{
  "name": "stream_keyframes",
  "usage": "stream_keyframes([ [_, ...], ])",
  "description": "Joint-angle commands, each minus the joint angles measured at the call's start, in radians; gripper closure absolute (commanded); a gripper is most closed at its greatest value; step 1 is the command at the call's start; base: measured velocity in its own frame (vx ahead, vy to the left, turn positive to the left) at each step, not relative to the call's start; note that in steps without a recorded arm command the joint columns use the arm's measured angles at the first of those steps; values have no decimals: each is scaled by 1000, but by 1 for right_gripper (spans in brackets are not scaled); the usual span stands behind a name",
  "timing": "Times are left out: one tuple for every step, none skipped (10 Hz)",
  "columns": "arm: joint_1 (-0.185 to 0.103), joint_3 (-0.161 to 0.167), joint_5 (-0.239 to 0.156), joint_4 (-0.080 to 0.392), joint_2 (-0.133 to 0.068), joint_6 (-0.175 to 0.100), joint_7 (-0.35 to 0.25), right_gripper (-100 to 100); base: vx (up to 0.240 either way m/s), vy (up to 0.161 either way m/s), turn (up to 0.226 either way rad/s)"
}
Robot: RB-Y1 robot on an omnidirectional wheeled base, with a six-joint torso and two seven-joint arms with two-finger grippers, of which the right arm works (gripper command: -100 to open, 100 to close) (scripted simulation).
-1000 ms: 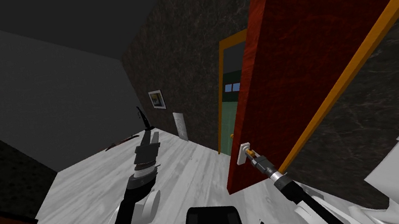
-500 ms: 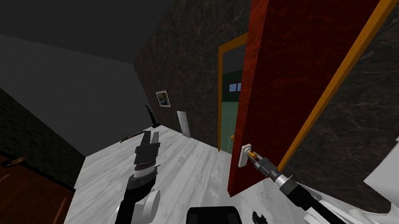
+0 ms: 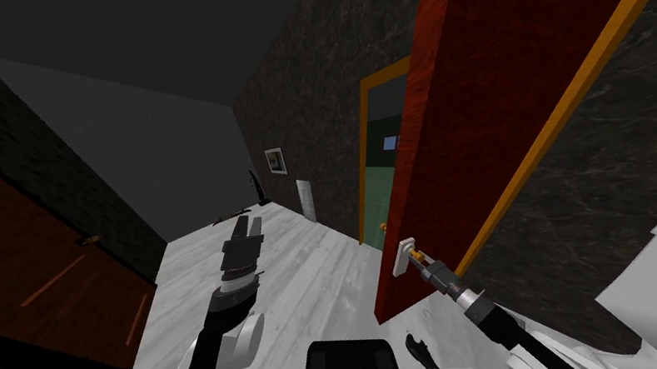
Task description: Pull the door open
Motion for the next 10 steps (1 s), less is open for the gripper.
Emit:
stream_keyframes([
  [-1,10,7,12,-9,-23,-14,100,-212,-137,136],
  [-3,15,10,19,-15,-35,-21,100,-204,-157,150],
  [-5,19,13,26,-21,-47,-29,100,-229,-138,164],
  [-7,24,16,33,-27,-58,-36,100,-214,-102,143],
  [-8,27,19,38,-32,-67,-43,100,-179,-123,124],
  [-10,30,21,43,-36,-75,-48,100,-170,-113,107],
  [-11,33,23,47,-39,-82,-52,100,-171,-91,90],
  [-9,33,23,42,-36,-73,-48,100,-71,-38,28],
  [-9,38,29,54,-42,-91,-58,100,-96,-70,142],
  [-9,39,30,57,-44,-97,-61,100,-147,-97,153],
])
